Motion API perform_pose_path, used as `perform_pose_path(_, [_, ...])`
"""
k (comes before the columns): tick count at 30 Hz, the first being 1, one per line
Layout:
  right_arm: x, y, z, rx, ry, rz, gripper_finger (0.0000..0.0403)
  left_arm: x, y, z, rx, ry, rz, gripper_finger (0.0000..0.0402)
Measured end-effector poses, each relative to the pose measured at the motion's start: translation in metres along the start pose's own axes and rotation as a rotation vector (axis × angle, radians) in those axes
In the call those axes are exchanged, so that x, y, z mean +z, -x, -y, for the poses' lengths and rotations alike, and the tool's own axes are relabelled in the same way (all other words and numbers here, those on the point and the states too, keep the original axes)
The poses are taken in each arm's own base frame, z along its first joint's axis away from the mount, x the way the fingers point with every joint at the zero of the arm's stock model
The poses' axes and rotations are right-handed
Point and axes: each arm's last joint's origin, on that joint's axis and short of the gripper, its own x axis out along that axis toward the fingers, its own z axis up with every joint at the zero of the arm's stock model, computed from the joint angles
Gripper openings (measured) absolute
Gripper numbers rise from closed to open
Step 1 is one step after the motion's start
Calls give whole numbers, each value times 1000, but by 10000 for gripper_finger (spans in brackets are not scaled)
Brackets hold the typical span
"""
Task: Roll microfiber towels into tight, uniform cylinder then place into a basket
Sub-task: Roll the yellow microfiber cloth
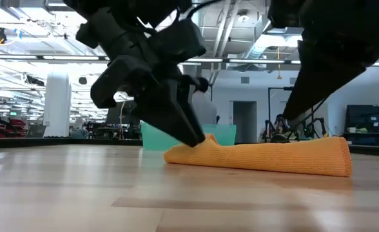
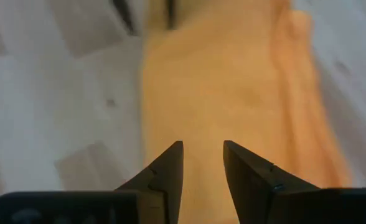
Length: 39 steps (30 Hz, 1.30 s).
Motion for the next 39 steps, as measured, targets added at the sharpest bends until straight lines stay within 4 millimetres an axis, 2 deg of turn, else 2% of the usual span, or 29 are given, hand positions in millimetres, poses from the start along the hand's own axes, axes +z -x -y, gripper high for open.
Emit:
perform_pose_path(9, [-9, -12, -3, 96, -13, 3, 128, -13, 0, -7, -18, 47, -125, 125])
perform_pose_path(23, [-30, -39, 21, 88, -131, -169, 118, -13, 0, -7, -16, 62, -118, 125])
perform_pose_path(33, [-25, -33, 14, 112, -22, -181, 118, -13, 0, -3, -62, 52, -117, 125])
perform_pose_path(39, [-16, -15, -1, 164, 65, -156, 118, -8, 3, 3, -9, 23, -163, 125])
